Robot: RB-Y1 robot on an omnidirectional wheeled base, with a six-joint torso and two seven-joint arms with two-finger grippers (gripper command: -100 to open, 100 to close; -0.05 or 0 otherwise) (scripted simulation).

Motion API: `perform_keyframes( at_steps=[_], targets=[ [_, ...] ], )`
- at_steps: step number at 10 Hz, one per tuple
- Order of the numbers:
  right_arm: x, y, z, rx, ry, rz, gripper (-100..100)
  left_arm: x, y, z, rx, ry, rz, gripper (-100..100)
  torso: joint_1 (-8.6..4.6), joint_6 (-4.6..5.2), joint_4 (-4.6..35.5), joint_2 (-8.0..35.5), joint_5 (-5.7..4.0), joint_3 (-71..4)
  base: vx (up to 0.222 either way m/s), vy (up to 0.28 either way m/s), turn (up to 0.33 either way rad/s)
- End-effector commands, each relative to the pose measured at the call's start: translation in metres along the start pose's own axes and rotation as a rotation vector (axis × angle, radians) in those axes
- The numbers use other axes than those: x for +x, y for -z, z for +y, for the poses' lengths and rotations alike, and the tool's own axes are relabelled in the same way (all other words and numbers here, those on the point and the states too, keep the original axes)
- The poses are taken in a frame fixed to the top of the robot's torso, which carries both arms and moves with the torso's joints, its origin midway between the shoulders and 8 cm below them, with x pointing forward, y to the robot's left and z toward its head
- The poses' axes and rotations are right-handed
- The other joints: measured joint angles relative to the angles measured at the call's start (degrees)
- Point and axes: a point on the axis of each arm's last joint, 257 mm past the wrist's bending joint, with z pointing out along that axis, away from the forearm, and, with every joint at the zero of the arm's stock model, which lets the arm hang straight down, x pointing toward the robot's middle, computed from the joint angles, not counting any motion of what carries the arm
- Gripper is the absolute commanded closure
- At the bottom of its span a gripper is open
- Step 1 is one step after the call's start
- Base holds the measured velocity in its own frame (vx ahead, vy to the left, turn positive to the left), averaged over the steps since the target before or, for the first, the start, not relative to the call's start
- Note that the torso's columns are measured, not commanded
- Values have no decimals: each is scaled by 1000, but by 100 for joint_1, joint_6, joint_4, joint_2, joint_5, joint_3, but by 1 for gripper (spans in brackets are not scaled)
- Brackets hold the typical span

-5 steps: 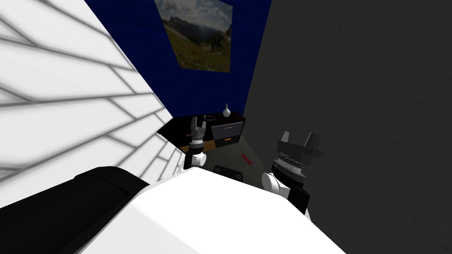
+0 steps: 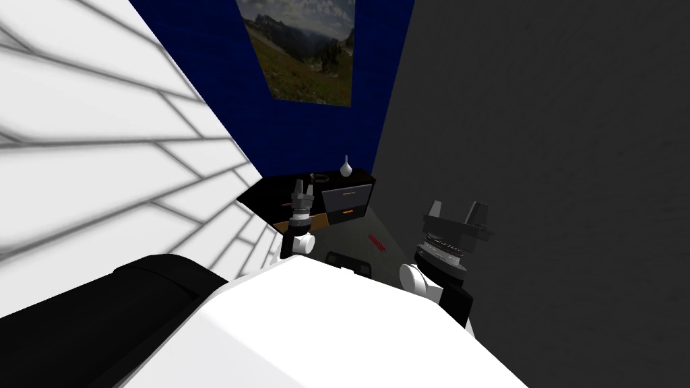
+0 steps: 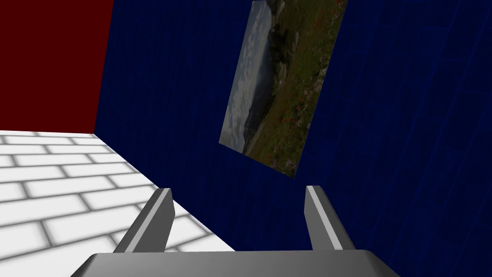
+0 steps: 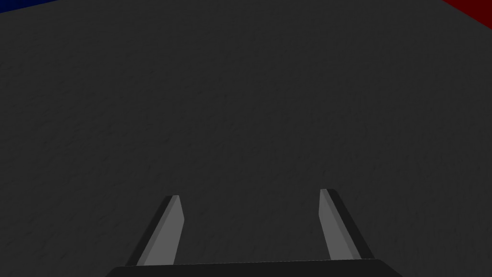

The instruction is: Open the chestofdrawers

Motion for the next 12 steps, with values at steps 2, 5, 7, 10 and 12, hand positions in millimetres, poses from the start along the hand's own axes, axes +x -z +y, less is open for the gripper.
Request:
perform_keyframes(
  at_steps=[2,5,7,10,12],
  targets=[
    [0,0,0,0,0,0,0,0,0,0,0,0,0,0,0,0,846,847,0,-1689,0,0,0],
    [0,0,0,0,0,0,0,3,1,5,-10,-13,35,-100,0,0,2114,2116,0,-4227,8,-4,5],
    [0,0,0,1,0,0,0,6,4,15,-34,-31,78,-100,-4,0,2357,2352,-1,-4740,54,-26,24],
    [0,0,0,1,0,0,0,3,9,40,-85,-51,117,-100,-4,0,2380,2375,-1,-4769,92,-46,36],
    [0,0,0,1,0,0,0,-2,13,59,-126,-60,125,-100,-4,0,2380,2374,-1,-4770,130,-76,48]
  ],
)
